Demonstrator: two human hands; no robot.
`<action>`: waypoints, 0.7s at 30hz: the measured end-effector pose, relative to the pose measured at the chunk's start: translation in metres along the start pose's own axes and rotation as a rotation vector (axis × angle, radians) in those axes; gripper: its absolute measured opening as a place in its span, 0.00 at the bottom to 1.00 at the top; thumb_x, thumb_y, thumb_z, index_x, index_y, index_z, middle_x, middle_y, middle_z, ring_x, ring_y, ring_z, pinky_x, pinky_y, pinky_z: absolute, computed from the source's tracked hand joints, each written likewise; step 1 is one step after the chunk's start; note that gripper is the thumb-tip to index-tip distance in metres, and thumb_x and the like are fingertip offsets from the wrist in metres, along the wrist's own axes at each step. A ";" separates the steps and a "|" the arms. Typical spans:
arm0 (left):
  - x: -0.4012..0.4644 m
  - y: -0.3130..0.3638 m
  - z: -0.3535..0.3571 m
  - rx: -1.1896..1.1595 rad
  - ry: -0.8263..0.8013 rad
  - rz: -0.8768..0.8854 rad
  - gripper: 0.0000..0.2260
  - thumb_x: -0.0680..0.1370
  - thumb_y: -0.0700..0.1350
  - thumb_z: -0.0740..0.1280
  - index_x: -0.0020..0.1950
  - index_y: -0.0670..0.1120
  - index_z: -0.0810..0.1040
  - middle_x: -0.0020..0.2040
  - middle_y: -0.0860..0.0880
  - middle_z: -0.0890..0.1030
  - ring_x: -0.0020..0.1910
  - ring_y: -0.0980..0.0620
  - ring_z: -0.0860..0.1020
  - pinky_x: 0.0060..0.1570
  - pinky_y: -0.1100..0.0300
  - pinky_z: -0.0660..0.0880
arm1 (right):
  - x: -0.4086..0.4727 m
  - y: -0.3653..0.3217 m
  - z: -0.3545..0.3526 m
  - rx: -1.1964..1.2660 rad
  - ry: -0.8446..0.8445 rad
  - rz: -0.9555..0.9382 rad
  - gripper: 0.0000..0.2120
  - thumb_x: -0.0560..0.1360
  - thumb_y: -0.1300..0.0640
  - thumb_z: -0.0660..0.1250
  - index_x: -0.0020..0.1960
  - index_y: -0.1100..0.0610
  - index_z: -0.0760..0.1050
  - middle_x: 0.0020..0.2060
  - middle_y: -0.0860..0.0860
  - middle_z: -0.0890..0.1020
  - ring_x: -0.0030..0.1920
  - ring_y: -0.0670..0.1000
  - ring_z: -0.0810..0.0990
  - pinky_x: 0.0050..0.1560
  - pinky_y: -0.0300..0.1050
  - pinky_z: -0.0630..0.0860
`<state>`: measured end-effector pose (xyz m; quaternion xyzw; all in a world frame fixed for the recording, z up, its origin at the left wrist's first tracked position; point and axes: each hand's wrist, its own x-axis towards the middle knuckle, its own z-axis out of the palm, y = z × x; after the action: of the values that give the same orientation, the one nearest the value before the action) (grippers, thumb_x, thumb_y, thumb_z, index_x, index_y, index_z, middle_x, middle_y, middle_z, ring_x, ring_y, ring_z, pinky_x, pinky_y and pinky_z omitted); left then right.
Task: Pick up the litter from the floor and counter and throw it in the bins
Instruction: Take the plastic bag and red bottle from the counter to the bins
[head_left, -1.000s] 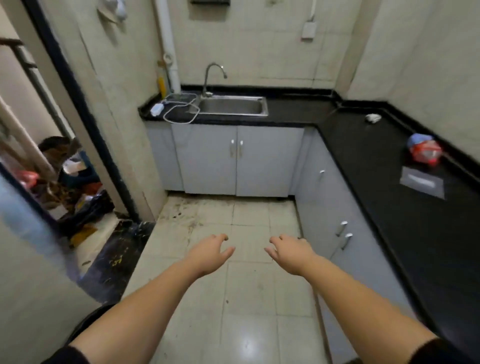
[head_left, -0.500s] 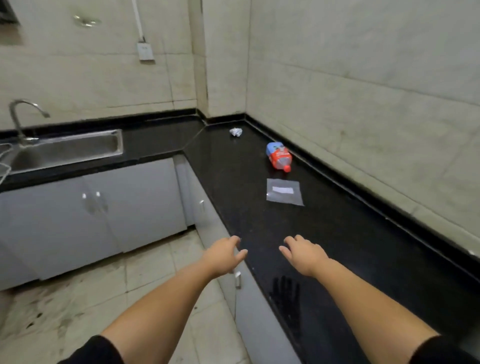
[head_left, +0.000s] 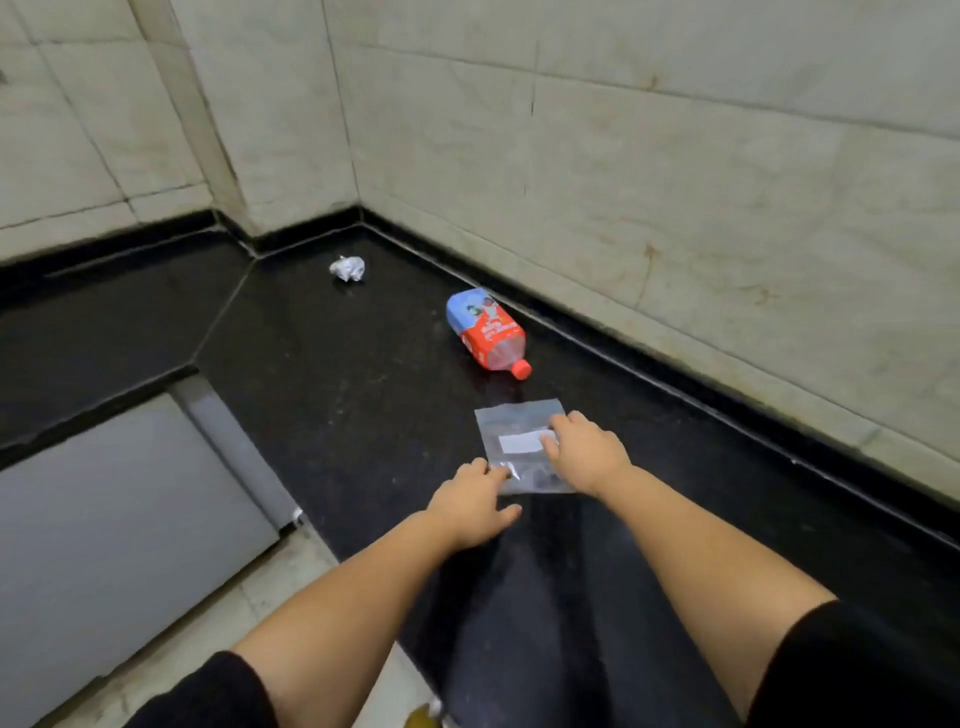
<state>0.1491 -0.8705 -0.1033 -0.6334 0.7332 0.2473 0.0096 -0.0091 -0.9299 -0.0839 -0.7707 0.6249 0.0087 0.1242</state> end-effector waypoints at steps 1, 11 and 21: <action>0.019 -0.007 -0.008 0.019 -0.013 0.026 0.24 0.77 0.56 0.62 0.71 0.49 0.65 0.67 0.44 0.69 0.68 0.43 0.68 0.64 0.47 0.71 | 0.022 -0.008 -0.003 0.001 0.010 0.016 0.18 0.81 0.50 0.53 0.65 0.58 0.68 0.62 0.58 0.72 0.60 0.61 0.75 0.55 0.56 0.72; 0.147 -0.034 -0.011 0.229 -0.298 0.180 0.47 0.71 0.64 0.66 0.78 0.57 0.38 0.79 0.43 0.37 0.78 0.41 0.35 0.73 0.33 0.40 | 0.169 -0.037 0.013 0.248 0.042 0.224 0.29 0.78 0.53 0.61 0.75 0.52 0.53 0.74 0.58 0.58 0.68 0.63 0.66 0.63 0.59 0.71; 0.136 -0.025 -0.005 0.234 -0.096 0.221 0.20 0.78 0.39 0.61 0.70 0.44 0.67 0.65 0.41 0.71 0.64 0.41 0.70 0.62 0.48 0.68 | 0.171 -0.050 0.025 0.301 0.113 0.233 0.26 0.77 0.60 0.59 0.73 0.53 0.56 0.60 0.62 0.69 0.53 0.66 0.76 0.51 0.56 0.74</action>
<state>0.1471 -1.0002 -0.1521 -0.5308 0.8209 0.1898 0.0911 0.0800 -1.0797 -0.1274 -0.6653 0.7101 -0.1138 0.2007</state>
